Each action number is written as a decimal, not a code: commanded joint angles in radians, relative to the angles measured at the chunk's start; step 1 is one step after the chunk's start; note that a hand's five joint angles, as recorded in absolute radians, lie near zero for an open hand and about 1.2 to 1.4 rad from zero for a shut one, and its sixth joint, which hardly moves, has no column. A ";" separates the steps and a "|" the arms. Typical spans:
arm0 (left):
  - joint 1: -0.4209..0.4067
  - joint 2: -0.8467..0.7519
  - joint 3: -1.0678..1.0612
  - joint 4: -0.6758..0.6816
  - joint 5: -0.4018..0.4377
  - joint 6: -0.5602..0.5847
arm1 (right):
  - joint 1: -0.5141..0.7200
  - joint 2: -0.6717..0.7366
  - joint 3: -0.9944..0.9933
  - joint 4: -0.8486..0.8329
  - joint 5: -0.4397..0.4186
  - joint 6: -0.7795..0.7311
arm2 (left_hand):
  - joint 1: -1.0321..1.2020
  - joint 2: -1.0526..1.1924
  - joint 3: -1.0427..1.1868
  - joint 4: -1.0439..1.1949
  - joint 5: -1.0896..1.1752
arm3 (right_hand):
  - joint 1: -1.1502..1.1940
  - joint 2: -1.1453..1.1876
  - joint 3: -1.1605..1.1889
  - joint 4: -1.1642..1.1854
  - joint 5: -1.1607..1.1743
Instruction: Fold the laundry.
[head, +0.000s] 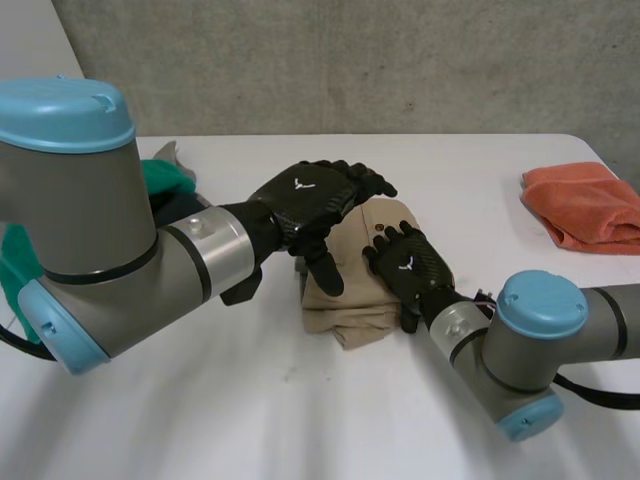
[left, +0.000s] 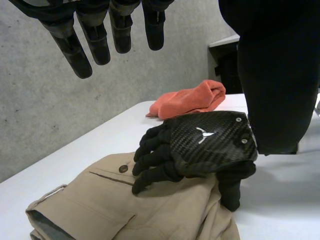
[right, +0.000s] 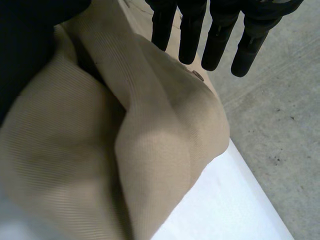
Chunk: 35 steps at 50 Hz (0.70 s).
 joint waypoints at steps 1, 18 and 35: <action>0.011 0.004 0.003 -0.001 -0.001 0.000 | 0.015 -0.004 -0.068 0.016 0.007 0.034 | -0.039 -0.030 -0.036 -0.034 -0.048 | 0.066 0.095 0.076 0.077 0.171; 0.012 0.019 -0.019 -0.001 -0.001 0.000 | 0.013 0.067 -0.240 0.070 0.005 0.123 | -0.039 -0.030 -0.036 -0.034 -0.048 | 1.007 1.036 1.018 1.018 1.113; -0.003 0.044 0.084 0.057 0.000 -0.084 | -0.306 -0.076 -0.528 0.065 -0.048 0.317 | -0.039 -0.030 -0.036 -0.034 -0.048 | 1.007 1.036 1.018 1.018 1.113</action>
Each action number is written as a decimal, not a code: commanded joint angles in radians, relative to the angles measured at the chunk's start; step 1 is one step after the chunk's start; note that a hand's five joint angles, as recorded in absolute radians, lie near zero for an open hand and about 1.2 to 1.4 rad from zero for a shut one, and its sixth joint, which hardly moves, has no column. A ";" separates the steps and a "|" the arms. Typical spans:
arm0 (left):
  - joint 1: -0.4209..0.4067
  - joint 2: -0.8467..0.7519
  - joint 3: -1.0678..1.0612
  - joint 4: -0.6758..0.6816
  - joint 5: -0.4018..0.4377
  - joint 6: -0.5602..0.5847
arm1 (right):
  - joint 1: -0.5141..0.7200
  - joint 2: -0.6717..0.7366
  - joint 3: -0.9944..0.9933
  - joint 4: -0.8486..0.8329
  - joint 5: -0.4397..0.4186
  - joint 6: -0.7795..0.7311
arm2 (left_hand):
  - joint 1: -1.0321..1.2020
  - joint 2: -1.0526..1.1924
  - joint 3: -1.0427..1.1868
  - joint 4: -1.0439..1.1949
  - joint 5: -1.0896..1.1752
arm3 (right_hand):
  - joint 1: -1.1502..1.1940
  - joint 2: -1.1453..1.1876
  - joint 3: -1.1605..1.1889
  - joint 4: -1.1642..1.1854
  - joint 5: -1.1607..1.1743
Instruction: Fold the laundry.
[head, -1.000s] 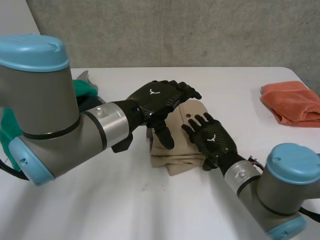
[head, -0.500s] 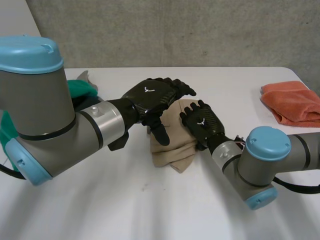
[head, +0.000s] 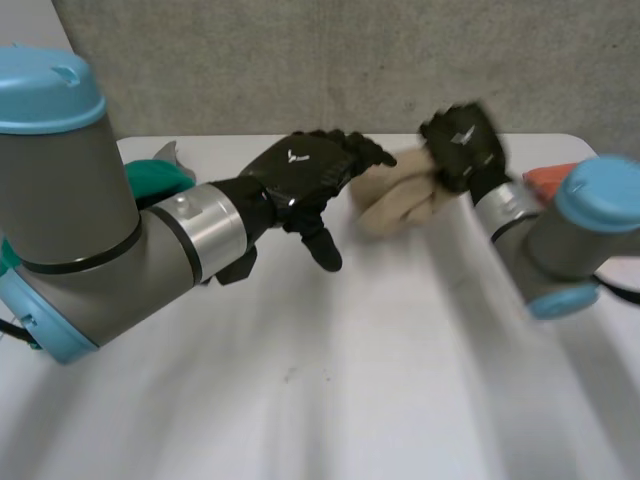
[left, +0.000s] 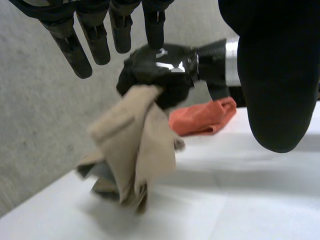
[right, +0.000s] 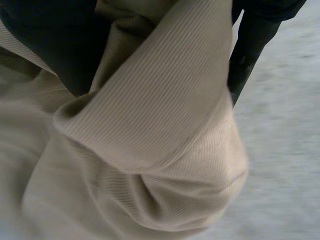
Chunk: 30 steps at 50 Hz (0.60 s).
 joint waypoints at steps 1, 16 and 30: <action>-0.011 0.000 0.068 0.023 0.003 -0.082 | -0.190 -0.004 -0.181 -0.001 -0.053 0.119 | -0.039 -0.030 -0.036 -0.034 -0.048 | 0.360 0.244 0.252 0.201 0.311; -0.093 -0.003 0.084 0.053 0.010 -0.116 | -0.580 0.416 -0.583 -0.153 -0.386 0.506 | -0.039 -0.030 -0.036 -0.034 -0.048 | 0.360 0.244 0.252 0.201 0.311; -0.120 -0.010 0.067 0.055 0.007 -0.115 | -0.731 0.649 -0.606 -0.239 -0.522 0.504 | -0.036 -0.026 -0.032 -0.030 -0.044 | 0.360 0.244 0.252 0.201 0.311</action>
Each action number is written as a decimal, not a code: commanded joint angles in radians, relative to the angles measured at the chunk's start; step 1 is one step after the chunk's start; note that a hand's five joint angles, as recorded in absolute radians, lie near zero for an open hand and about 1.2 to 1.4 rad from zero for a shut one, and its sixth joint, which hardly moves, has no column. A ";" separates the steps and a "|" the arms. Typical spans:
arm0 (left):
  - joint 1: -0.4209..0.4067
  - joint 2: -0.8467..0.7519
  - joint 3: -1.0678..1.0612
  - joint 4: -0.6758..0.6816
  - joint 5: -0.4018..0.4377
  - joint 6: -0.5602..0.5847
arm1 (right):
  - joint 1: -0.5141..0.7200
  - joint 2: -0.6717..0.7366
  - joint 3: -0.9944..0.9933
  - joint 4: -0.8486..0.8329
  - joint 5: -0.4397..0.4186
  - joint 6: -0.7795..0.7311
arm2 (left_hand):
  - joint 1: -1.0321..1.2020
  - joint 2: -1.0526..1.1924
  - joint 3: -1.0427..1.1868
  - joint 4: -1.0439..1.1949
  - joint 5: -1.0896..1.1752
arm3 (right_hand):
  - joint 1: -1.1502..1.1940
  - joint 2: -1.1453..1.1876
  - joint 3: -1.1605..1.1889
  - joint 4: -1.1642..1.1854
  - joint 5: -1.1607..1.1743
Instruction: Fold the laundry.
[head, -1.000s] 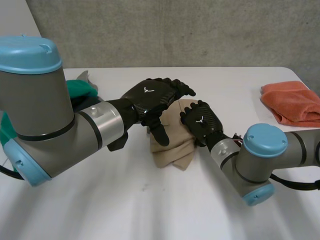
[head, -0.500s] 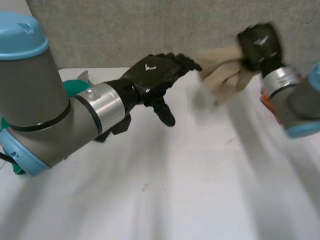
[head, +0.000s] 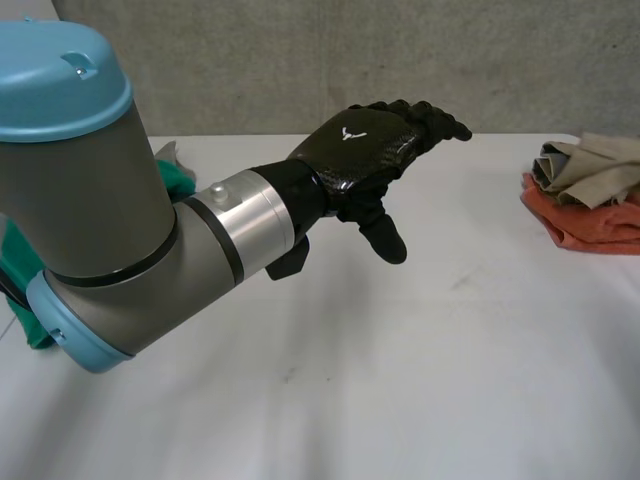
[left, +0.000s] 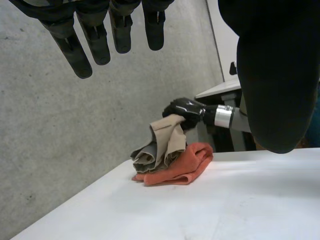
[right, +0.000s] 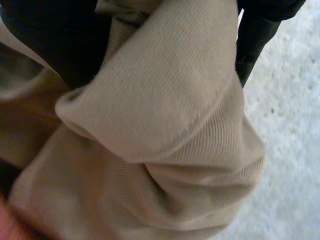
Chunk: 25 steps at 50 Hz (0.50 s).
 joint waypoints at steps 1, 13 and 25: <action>-0.005 -0.004 -0.002 -0.001 -0.002 0.000 | -0.053 0.067 0.018 -0.011 -0.065 -0.014 | -0.036 -0.026 -0.032 -0.030 -0.044 | 0.360 0.243 0.245 0.196 0.301; -0.025 -0.010 -0.008 -0.001 0.000 0.000 | -0.061 -0.007 0.173 0.000 -0.058 -0.114 | -0.036 -0.026 -0.032 -0.030 -0.044 | -0.471 -0.587 -0.586 -0.634 -0.530; -0.068 0.004 -0.008 0.002 0.001 -0.002 | -0.136 -0.329 0.403 0.244 0.050 -0.212 | -0.039 -0.029 -0.035 -0.033 -0.047 | -0.862 -0.978 -0.977 -1.025 -0.921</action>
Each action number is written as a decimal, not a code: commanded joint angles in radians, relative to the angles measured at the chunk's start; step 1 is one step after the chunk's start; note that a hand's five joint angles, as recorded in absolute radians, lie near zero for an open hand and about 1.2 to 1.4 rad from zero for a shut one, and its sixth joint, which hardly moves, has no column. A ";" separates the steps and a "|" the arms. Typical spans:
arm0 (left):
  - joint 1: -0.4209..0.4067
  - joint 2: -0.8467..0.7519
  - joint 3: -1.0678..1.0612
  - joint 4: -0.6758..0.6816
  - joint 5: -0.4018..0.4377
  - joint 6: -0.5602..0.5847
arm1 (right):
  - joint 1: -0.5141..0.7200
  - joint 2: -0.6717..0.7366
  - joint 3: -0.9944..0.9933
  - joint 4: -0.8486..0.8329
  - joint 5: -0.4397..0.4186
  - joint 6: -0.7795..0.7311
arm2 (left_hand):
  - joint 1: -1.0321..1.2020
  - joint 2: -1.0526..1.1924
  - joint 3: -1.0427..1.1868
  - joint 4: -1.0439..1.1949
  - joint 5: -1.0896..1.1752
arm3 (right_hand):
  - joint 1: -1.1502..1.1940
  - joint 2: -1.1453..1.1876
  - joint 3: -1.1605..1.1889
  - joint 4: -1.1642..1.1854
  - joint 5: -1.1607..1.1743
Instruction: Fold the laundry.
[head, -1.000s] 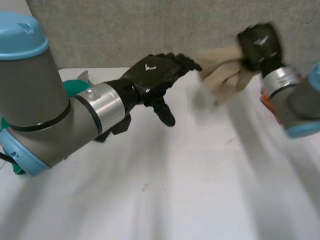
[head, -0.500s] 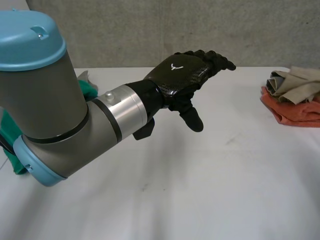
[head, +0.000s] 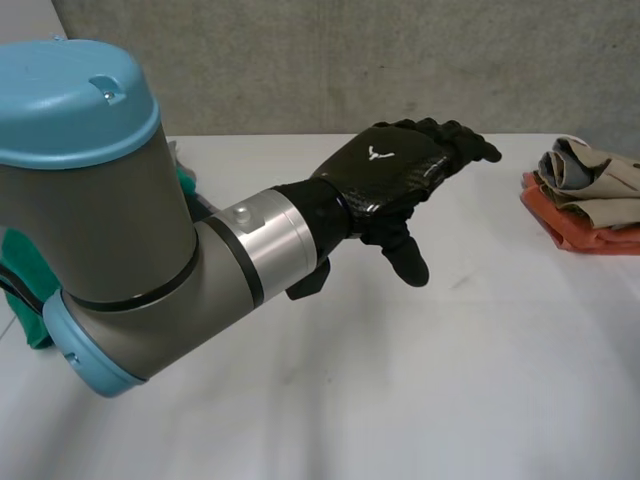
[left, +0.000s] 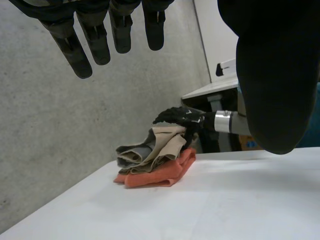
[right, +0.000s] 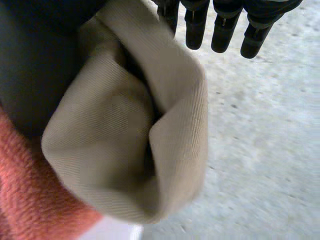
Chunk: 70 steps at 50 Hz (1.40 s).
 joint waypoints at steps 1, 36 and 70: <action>-0.014 0.009 0.000 0.002 0.001 -0.001 | -0.066 -0.214 0.109 0.233 0.024 -0.066 | -0.039 -0.029 -0.035 -0.033 -0.047 | -0.054 -0.040 -0.031 -0.034 -0.043; 0.623 -0.111 0.037 0.118 -0.309 0.534 | 0.455 -0.860 0.764 0.112 0.177 -0.431 | -0.018 -0.008 -0.015 -0.012 -0.027 | -0.054 -0.040 -0.031 -0.034 -0.043; 0.355 -0.035 0.207 0.181 -0.248 -0.003 | 0.582 -0.784 0.882 0.267 0.398 -0.534 | 1.182 1.192 1.186 1.188 1.174 | -0.054 -0.040 -0.031 -0.034 -0.043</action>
